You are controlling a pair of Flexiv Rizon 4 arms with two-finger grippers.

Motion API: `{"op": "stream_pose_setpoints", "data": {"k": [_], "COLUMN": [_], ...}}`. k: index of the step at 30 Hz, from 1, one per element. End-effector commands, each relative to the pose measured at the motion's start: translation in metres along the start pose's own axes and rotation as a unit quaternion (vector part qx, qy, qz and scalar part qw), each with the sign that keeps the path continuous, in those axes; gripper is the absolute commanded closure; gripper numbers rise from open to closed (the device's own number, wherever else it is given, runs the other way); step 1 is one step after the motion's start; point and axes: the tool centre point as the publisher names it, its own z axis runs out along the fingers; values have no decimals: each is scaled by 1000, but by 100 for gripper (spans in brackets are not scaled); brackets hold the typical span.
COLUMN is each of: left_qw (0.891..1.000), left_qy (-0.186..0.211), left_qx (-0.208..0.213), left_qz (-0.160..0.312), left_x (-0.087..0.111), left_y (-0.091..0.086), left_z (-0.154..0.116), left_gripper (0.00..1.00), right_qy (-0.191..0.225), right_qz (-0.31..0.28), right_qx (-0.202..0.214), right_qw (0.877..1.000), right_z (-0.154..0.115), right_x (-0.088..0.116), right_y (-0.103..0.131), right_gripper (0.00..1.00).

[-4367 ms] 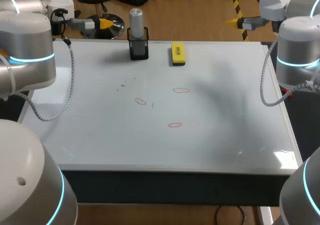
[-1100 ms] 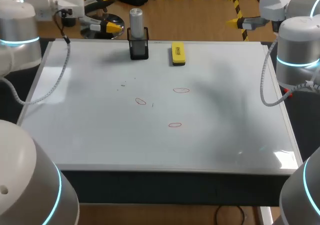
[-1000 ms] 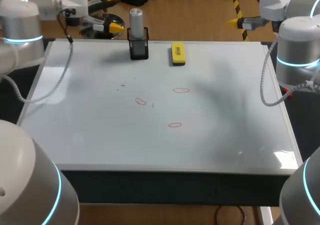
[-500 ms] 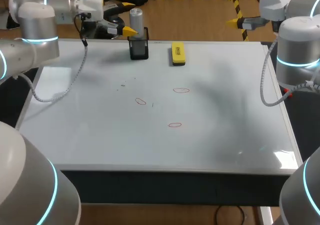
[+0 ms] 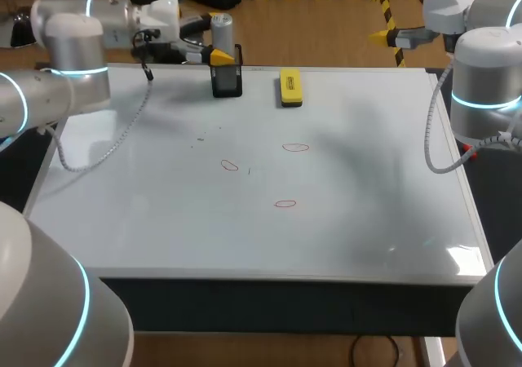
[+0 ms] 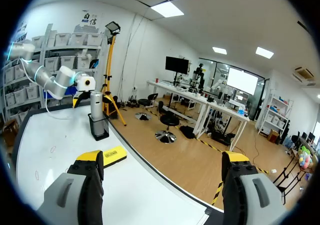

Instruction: Pick up the inspection probe, press it on each red-marked spot on the whiteboard one by one, put down the probe, pick up the eraser, and wipe off all the red marks.

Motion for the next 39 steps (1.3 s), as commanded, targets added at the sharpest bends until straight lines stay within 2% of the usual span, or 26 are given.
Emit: {"op": "stream_pose_setpoints", "data": {"k": [1,15,17,18,19,21,23,25,33,39], "left_qw": [1000,1000,1000,1000,1000,1000,1000,1000,1000,999], "left_qy": [-2,-11,-12,-15,-15,-16,-16,-15,-14,-17], "left_qx": [5,12,14,17,17,18,19,21,25,31], "left_qz": [1,-9,-9,-8,-8,-8,-8,-8,-6,5], "left_x": [-2,-7,-8,-8,-8,-11,-12,-12,-13,-15], "left_y": [5,17,17,16,16,17,17,17,17,5], "left_z": [4,7,6,6,6,6,7,7,8,6], "left_gripper": [0,0,22,47,57,62,84,100,100,100], "right_qy": [1,1,1,1,1,1,1,1,1,1], "right_qz": [0,0,0,0,0,0,0,0,0,0], "right_qx": [1,1,1,1,1,1,1,1,1,1], "right_qw": [1000,1000,1000,1000,1000,1000,1000,1000,1000,1000], "right_z": [0,0,0,0,0,0,0,0,0,0], "right_x": [0,0,0,0,0,0,0,0,0,0], "right_y": [0,0,0,0,0,0,0,0,0,0], "right_gripper": [0,0,0,0,0,0,0,0,0,0]}}
